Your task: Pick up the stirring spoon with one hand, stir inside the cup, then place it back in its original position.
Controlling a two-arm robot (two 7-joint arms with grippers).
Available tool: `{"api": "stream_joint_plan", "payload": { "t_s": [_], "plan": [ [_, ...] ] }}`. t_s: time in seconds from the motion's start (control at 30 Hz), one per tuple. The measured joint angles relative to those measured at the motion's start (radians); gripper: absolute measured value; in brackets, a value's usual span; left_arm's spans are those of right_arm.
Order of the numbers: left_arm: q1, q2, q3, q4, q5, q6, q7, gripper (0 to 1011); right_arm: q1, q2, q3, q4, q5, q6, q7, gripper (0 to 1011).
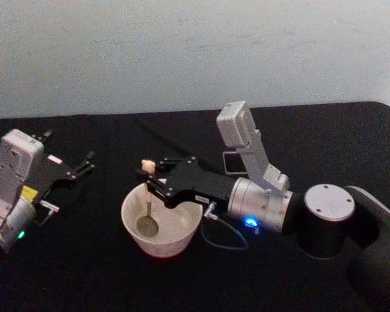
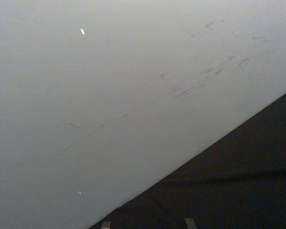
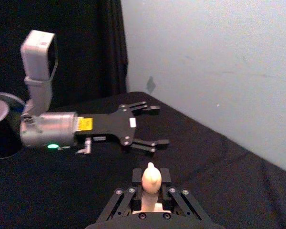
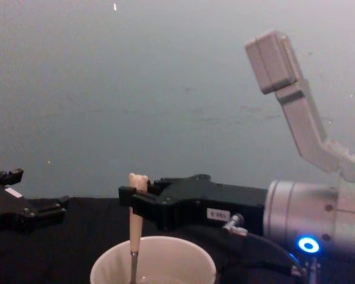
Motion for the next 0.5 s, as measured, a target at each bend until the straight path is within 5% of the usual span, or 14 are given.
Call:
{"api": "stream_joint_plan", "payload": {
  "t_s": [0.3, 0.5],
  "plan": [
    [0.000, 0.000, 0.000, 0.000, 0.000, 0.000, 0.000, 1001, 0.040, -0.046, 0.024, 0.075, -0.048, -0.021, -0.034, 218],
    [0.000, 0.000, 0.000, 0.000, 0.000, 0.000, 0.000, 1001, 0.028, -0.028, 0.048, 0.064, -0.057, -0.021, -0.033, 218]
  ]
}}
